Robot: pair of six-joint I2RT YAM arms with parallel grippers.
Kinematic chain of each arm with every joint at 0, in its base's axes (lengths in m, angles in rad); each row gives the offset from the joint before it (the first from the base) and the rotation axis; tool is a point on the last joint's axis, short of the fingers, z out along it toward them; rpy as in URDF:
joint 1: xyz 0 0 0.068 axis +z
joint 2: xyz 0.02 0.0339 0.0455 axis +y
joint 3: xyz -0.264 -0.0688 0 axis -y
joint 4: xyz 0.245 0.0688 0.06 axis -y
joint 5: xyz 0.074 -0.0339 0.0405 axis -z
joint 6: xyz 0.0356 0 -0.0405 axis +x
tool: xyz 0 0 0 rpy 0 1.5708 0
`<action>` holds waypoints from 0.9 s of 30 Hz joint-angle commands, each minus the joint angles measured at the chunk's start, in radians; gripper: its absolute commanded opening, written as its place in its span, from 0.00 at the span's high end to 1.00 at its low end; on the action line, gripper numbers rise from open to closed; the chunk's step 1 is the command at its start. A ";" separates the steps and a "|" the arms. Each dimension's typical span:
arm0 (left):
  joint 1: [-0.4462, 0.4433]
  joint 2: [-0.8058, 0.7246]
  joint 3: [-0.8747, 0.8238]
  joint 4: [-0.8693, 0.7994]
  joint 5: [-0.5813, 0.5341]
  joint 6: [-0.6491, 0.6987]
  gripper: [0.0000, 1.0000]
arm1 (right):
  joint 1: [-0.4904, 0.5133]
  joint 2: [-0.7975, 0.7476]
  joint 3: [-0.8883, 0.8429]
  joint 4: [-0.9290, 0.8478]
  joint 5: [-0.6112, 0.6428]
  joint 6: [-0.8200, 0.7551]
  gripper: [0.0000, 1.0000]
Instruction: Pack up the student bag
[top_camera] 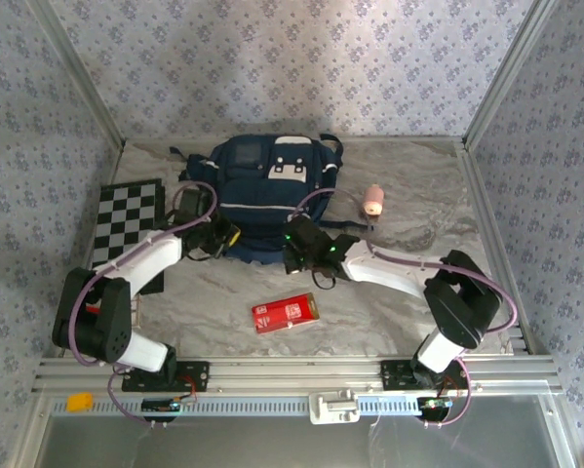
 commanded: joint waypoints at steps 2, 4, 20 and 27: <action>0.086 -0.009 0.099 0.003 0.049 0.125 1.00 | -0.013 -0.024 0.003 -0.107 0.019 -0.080 1.00; 0.107 -0.007 0.115 -0.012 0.041 0.167 1.00 | 0.002 -0.007 0.024 -0.055 -0.054 -0.099 1.00; -0.085 -0.165 -0.062 0.050 0.010 -0.207 0.46 | 0.046 0.101 0.077 0.067 -0.137 -0.040 1.00; -0.163 -0.069 -0.026 0.007 -0.082 -0.320 0.42 | 0.059 0.121 0.090 0.091 -0.131 -0.044 1.00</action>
